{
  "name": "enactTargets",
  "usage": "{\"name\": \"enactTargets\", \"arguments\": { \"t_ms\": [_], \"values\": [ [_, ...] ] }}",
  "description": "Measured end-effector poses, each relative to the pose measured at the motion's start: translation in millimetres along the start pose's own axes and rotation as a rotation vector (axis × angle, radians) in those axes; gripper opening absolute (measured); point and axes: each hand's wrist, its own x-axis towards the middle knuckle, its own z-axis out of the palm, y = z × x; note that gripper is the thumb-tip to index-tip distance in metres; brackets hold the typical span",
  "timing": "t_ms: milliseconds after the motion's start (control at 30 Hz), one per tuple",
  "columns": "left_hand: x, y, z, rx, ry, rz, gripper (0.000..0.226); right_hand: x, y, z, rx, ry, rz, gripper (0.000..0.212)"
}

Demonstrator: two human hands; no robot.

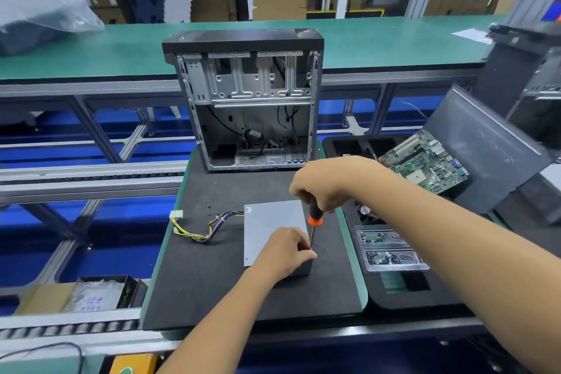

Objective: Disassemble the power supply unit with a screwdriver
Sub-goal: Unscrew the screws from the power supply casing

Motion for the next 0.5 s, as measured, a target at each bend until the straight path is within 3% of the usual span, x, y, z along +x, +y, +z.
{"name": "enactTargets", "arguments": {
  "t_ms": [133,300,367,500],
  "values": [
    [1,-1,-2,0.028,0.008,0.016,0.027,0,3,2,0.187,0.076,-0.088,0.025],
    [1,-3,-2,0.026,0.006,0.037,0.035,0,-6,2,0.279,-0.014,0.164,0.08],
    [2,-3,-2,0.027,-0.001,0.045,0.032,1,-5,0,0.356,-0.051,0.211,0.072],
    [5,-4,-2,0.019,-0.016,0.048,0.03,-5,1,-3,0.264,-0.032,0.116,0.036]
  ]
}}
